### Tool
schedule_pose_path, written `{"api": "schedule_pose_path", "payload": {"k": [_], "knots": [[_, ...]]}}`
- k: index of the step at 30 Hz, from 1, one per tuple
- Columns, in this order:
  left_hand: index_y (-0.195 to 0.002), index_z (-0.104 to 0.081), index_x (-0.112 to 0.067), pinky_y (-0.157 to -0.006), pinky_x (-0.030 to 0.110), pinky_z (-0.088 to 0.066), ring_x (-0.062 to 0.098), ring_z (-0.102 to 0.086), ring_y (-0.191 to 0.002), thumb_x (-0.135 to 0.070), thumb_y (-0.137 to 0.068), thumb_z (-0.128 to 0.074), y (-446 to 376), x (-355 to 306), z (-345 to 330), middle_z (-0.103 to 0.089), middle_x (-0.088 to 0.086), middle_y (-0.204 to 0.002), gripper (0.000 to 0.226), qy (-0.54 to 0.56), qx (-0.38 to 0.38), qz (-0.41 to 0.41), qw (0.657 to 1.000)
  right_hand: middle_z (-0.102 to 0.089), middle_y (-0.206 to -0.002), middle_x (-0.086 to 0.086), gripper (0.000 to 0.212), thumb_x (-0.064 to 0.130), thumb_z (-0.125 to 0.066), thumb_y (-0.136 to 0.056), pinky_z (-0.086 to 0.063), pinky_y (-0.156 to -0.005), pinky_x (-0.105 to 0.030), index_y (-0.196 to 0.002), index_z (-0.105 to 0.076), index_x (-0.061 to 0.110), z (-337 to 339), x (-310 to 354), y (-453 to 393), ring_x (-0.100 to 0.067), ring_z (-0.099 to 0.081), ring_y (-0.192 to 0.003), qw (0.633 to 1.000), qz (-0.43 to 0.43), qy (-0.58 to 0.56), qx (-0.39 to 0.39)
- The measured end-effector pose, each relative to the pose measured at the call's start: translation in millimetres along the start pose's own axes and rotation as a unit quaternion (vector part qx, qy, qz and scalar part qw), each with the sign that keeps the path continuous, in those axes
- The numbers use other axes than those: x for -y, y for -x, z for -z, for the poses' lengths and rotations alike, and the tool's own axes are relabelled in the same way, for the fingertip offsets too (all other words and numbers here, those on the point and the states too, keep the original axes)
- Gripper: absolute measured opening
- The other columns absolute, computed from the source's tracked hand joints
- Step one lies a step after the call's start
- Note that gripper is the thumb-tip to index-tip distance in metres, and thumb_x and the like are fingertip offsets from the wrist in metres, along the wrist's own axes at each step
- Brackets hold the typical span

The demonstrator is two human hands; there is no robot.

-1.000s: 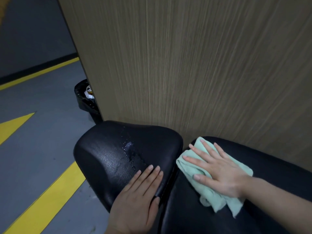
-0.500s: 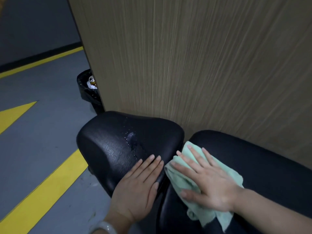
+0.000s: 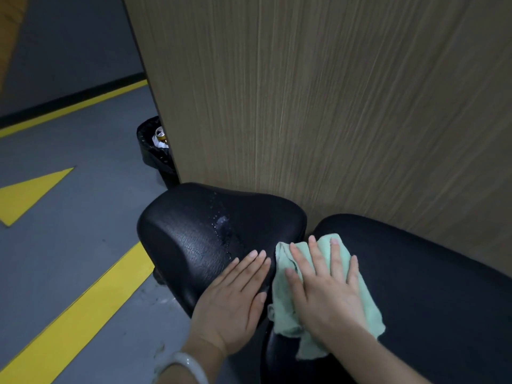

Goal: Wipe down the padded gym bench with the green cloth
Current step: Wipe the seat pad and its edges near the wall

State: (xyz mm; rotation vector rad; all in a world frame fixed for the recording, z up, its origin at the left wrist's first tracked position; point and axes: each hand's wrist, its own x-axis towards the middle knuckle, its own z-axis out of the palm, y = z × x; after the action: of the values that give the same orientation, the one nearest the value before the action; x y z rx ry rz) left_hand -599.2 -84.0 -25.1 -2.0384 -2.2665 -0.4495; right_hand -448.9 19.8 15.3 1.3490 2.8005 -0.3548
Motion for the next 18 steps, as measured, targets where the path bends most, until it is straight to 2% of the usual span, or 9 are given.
{"api": "schedule_pose_path", "payload": {"k": [3, 5, 7, 8, 9, 11, 13, 15, 18], "knots": [[-0.141, -0.046, -0.012, -0.111, 0.033, -0.024, 0.011, -0.032, -0.139, -0.037, -0.103, -0.013, -2, 0, 3, -0.041, 0.000, -0.148, 0.057, -0.009, 0.017, 0.001, 1.000, 0.033, -0.146, 0.015, 0.091, 0.071, 0.037, -0.062, 0.025, -0.110, -0.045, -0.146, 0.012, 0.046, 3, -2, 8, -0.019, 0.040, -0.135, 0.999, 0.021, -0.033, 0.013], [-0.144, -0.042, -0.013, -0.112, 0.032, -0.021, 0.008, -0.026, -0.141, -0.043, -0.102, -0.013, -2, -3, 9, -0.038, -0.001, -0.151, 0.058, 0.010, 0.040, 0.017, 0.999, 0.032, -0.150, 0.015, 0.071, 0.063, 0.016, -0.080, 0.023, -0.111, -0.036, -0.148, 0.003, 0.046, 16, -15, 11, -0.009, 0.038, -0.136, 0.995, 0.044, -0.088, 0.019], [-0.148, -0.029, -0.018, -0.116, 0.025, -0.010, 0.000, -0.011, -0.143, -0.050, -0.100, -0.010, -4, -12, 12, -0.025, -0.005, -0.155, 0.061, 0.052, 0.023, 0.047, 0.997, 0.028, -0.152, 0.018, 0.057, 0.058, 0.002, -0.091, 0.020, -0.111, -0.024, -0.147, -0.003, 0.048, 28, -32, 7, 0.003, 0.032, -0.136, 0.993, 0.056, -0.104, 0.006], [-0.149, -0.023, -0.020, -0.116, 0.021, -0.004, -0.003, -0.005, -0.143, -0.051, -0.097, -0.010, -8, -22, 14, -0.018, -0.006, -0.157, 0.062, 0.062, 0.014, 0.065, 0.996, 0.026, -0.152, 0.020, 0.059, 0.060, 0.003, -0.088, 0.019, -0.110, -0.020, -0.146, -0.002, 0.048, 30, -42, 3, 0.004, 0.030, -0.136, 0.994, 0.066, -0.083, -0.006], [-0.149, -0.025, -0.019, -0.116, 0.020, -0.005, -0.001, -0.007, -0.143, -0.048, -0.095, -0.016, -12, -34, 16, -0.019, -0.005, -0.156, 0.062, 0.061, 0.001, 0.079, 0.995, 0.023, -0.153, 0.019, 0.065, 0.062, 0.008, -0.084, 0.019, -0.109, -0.019, -0.147, -0.002, 0.046, 32, -53, -3, 0.004, 0.028, -0.137, 0.995, 0.072, -0.060, -0.013], [-0.137, -0.051, -0.014, -0.112, 0.026, -0.027, 0.011, -0.035, -0.137, -0.039, -0.088, -0.035, -24, -66, 12, -0.042, 0.003, -0.147, 0.058, 0.080, 0.009, 0.079, 0.994, 0.017, -0.155, 0.017, 0.074, 0.062, 0.014, -0.077, 0.016, -0.111, -0.023, -0.148, 0.000, 0.045, 33, -77, -15, 0.001, 0.024, -0.139, 0.998, 0.055, -0.027, -0.014], [-0.123, -0.064, -0.014, -0.100, 0.037, -0.046, 0.019, -0.050, -0.128, -0.039, -0.078, -0.040, -38, -101, 1, -0.055, 0.006, -0.136, 0.057, 0.062, 0.036, 0.093, 0.993, 0.016, -0.156, 0.017, 0.076, 0.063, 0.019, -0.072, 0.016, -0.113, -0.026, -0.145, 0.007, 0.045, 32, -98, -21, 0.002, 0.025, -0.137, 1.000, 0.027, -0.002, -0.006], [-0.123, -0.065, -0.015, -0.103, 0.046, -0.037, 0.025, -0.048, -0.127, -0.044, -0.075, -0.041, -54, -124, -10, -0.056, 0.009, -0.134, 0.061, 0.045, 0.036, 0.144, 0.988, 0.017, -0.154, 0.020, 0.070, 0.062, 0.021, -0.071, 0.017, -0.114, -0.027, -0.140, 0.013, 0.049, 27, -112, -23, 0.002, 0.027, -0.137, 1.000, 0.016, 0.015, -0.006], [-0.129, -0.060, -0.015, -0.102, 0.055, -0.024, 0.035, -0.041, -0.128, -0.053, -0.074, -0.042, -68, -131, -24, -0.053, 0.016, -0.137, 0.069, 0.009, 0.050, 0.177, 0.983, 0.018, -0.152, 0.022, 0.066, 0.060, 0.020, -0.074, 0.015, -0.116, -0.029, -0.139, 0.010, 0.052, 22, -114, -26, 0.003, 0.025, -0.139, 1.000, 0.015, 0.008, -0.020]]}}
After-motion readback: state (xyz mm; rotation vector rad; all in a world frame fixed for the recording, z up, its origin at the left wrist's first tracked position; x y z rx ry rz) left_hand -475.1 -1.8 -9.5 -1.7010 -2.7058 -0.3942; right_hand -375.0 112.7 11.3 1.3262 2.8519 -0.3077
